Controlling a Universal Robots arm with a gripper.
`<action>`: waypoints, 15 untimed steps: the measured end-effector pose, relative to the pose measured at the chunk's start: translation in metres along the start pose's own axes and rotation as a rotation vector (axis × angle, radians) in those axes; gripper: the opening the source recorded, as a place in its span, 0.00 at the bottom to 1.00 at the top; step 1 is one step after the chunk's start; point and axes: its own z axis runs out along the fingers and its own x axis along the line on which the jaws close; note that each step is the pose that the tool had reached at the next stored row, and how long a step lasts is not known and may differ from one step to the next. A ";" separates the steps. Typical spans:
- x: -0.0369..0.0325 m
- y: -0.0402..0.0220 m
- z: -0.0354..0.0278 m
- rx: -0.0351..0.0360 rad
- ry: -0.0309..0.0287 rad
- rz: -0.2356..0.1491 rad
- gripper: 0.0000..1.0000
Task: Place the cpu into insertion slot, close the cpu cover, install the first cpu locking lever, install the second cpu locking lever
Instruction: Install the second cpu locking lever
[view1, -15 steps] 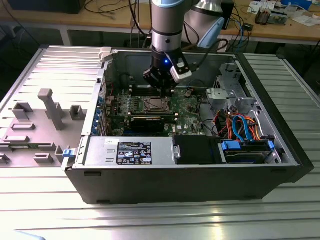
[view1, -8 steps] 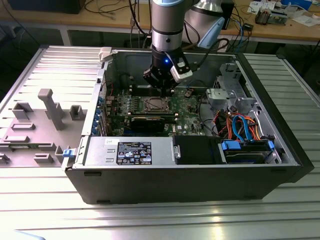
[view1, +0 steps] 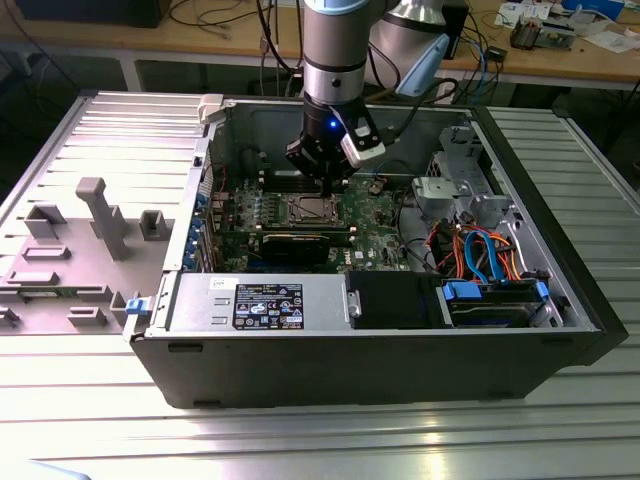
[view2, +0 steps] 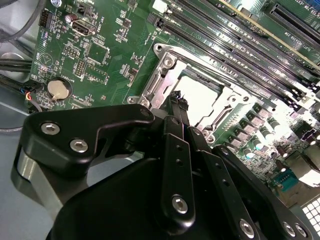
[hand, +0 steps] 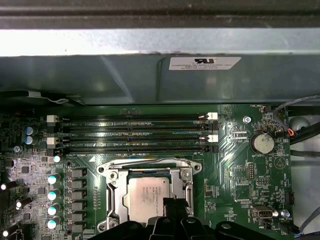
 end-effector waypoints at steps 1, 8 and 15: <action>0.0000 0.0000 0.0000 0.0000 0.0000 0.000 0.11; 0.0001 -0.0014 -0.0001 0.0001 0.0000 0.000 0.11; -0.0002 -0.0050 -0.0045 0.0000 -0.0001 0.000 0.11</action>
